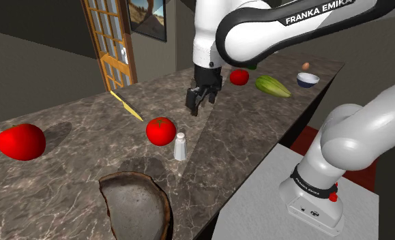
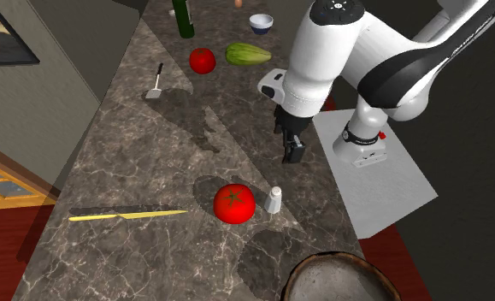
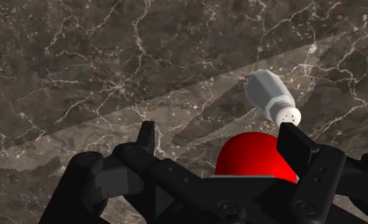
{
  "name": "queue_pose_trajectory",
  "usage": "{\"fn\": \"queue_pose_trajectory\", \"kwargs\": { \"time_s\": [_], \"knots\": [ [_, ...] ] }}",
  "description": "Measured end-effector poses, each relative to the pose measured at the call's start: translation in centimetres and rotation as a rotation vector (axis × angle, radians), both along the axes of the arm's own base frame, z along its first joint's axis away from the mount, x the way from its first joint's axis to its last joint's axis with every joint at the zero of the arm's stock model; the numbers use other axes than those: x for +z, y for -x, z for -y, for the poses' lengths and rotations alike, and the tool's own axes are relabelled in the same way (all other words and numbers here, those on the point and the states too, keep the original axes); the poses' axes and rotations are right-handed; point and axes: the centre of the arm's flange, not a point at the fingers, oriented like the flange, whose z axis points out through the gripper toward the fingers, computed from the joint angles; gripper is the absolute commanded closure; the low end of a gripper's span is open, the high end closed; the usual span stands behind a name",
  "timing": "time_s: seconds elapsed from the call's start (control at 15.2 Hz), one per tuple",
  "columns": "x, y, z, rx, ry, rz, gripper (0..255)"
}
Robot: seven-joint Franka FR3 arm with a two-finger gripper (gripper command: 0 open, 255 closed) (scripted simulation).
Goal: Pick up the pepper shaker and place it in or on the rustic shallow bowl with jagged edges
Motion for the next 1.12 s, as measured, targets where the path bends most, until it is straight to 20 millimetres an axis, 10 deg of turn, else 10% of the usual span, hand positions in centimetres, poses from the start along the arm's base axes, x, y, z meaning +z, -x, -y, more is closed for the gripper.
{"fn": "queue_pose_trajectory", "kwargs": {
  "time_s": [0.59,1.12],
  "knots": [
    [-6.9,-2.7,-9.0,-0.021,0.031,-0.027,0],
    [-10.7,-3.1,-9.1,-0.023,0.031,-0.028,0]
  ]
}}
